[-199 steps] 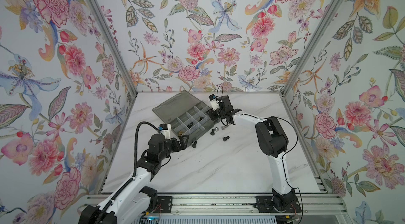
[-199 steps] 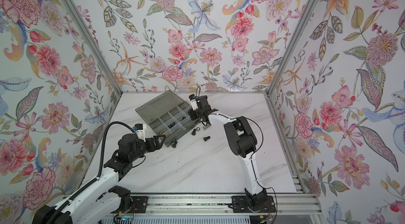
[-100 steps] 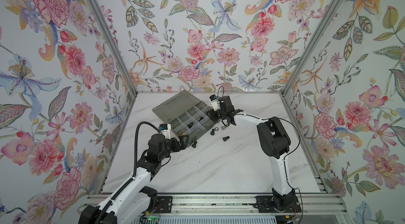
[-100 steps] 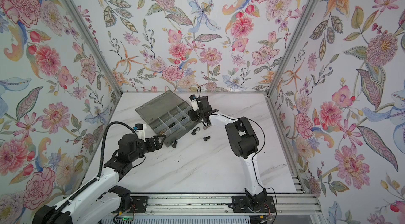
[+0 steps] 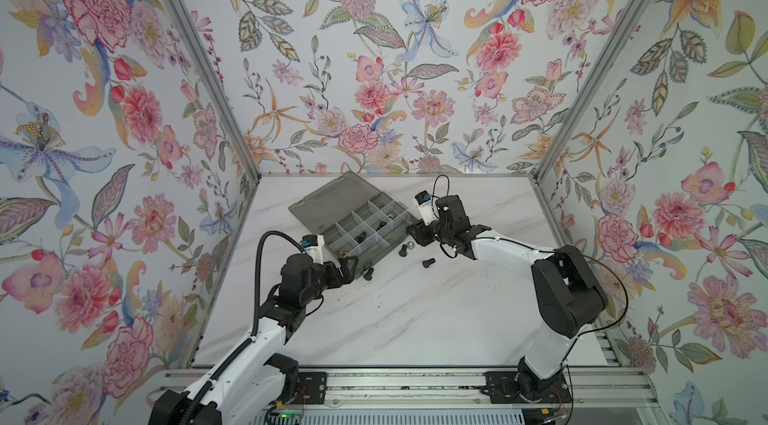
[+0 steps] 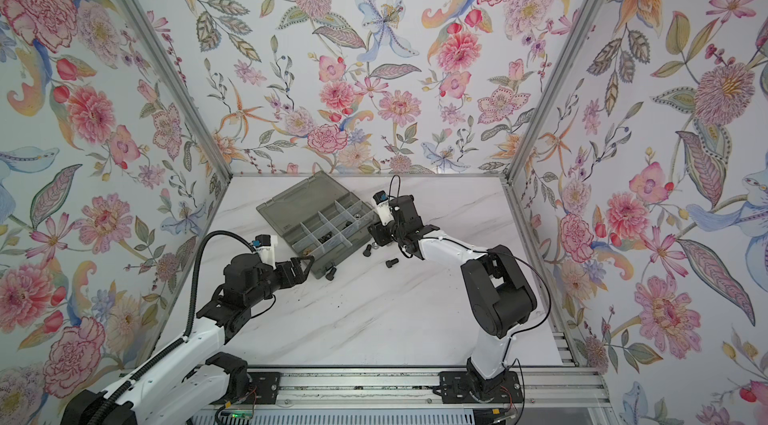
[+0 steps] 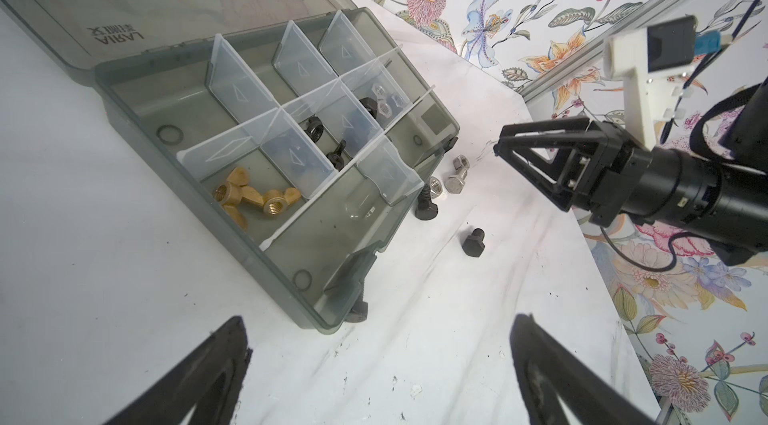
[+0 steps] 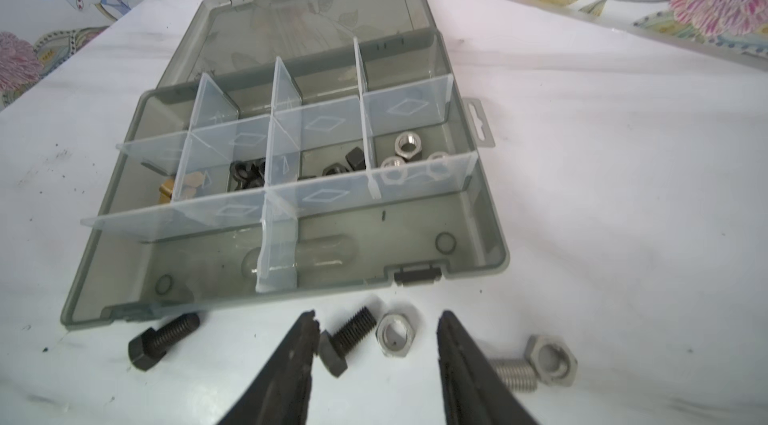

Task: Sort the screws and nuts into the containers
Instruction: 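Move the right gripper back down over a loose silver hex nut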

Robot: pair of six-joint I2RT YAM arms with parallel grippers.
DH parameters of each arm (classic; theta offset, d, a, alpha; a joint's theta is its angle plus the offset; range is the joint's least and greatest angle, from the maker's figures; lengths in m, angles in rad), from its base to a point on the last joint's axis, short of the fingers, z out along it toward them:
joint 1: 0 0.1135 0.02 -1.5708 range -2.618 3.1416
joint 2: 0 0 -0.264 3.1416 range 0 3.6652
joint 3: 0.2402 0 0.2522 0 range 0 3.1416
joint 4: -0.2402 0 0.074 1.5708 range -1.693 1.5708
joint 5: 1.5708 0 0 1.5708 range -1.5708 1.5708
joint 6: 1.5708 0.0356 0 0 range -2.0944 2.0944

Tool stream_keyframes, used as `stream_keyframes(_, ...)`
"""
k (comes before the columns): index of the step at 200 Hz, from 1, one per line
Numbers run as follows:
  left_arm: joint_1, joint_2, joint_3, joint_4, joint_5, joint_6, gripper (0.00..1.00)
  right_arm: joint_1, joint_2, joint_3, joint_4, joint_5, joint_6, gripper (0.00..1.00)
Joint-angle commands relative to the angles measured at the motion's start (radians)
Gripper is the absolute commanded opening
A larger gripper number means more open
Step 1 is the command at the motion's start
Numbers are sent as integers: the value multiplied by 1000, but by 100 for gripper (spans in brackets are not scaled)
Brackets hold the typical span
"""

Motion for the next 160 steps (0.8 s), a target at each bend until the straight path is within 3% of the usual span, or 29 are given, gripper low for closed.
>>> stream_keyframes(1,11,-6,20,-23,-15,-1,99,4,-18,-78,36,42,3,49)
stream_keyframes(160,11,-1,24,-35,-18,-3,99,41,120,-139,158,60,52,49)
